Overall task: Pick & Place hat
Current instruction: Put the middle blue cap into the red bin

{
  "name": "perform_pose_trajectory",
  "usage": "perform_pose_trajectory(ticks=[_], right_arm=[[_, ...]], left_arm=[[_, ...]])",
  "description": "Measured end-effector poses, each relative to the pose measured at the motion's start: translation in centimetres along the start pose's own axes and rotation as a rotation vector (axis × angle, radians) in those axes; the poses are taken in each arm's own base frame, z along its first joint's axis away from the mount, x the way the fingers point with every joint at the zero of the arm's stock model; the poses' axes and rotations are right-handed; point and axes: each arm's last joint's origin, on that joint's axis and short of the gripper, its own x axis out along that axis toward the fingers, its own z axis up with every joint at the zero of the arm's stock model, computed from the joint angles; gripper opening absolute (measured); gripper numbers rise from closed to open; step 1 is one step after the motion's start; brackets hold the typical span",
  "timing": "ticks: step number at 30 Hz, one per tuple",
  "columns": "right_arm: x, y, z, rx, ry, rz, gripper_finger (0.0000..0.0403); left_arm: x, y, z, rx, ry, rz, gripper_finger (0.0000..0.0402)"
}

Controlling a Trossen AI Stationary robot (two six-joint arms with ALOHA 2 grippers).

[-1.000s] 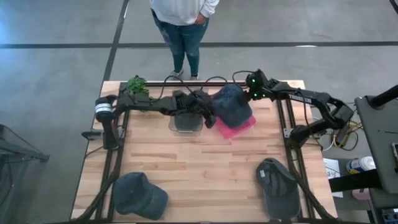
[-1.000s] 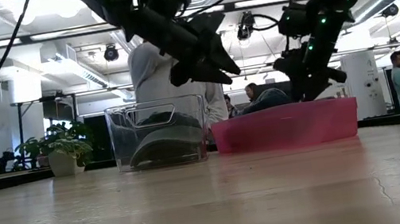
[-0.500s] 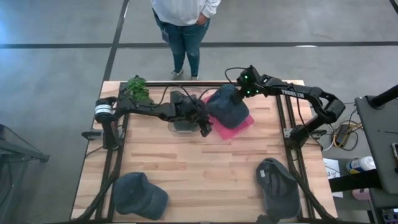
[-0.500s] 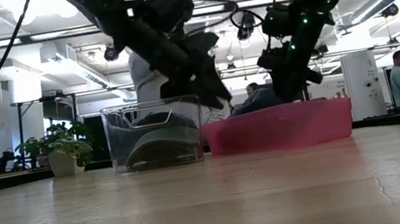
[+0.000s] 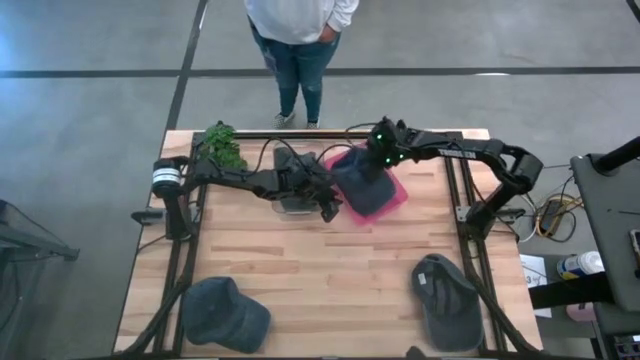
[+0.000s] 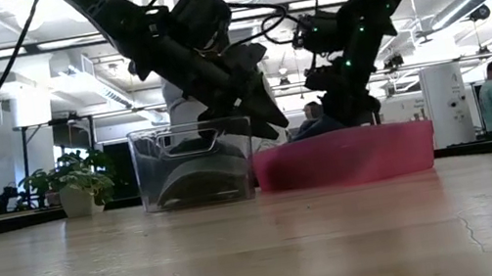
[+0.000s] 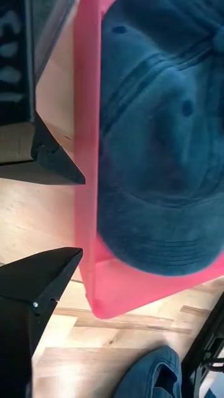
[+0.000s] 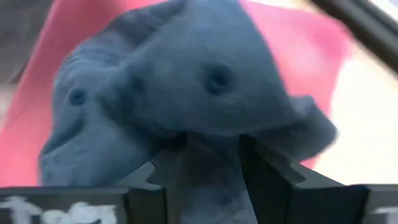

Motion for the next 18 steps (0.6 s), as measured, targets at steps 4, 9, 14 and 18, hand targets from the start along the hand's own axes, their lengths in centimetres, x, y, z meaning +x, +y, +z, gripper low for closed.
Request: perform_pose_trajectory(ticks=[4, 9, 14, 18], right_arm=[[0.7, 1.4, 0.1, -0.037, 0.013, 0.020, 0.0133], [2.3, 1.4, -0.6, -0.038, 0.102, -0.027, 0.0133], [2.2, 1.2, -0.7, -0.075, 0.194, -0.076, 0.0132], [1.0, 1.3, 0.1, -0.124, 0.208, -0.115, 0.0129]], left_arm=[[0.0, 0.0, 0.0, 0.000, -0.001, 0.000, 0.0168], [0.0, 0.1, -0.2, -0.001, 0.001, 0.001, 0.0168], [0.0, 0.1, -0.2, -0.002, -0.001, 0.000, 0.0168], [0.0, 0.0, 0.0, -0.002, -0.013, -0.004, 0.0168]])
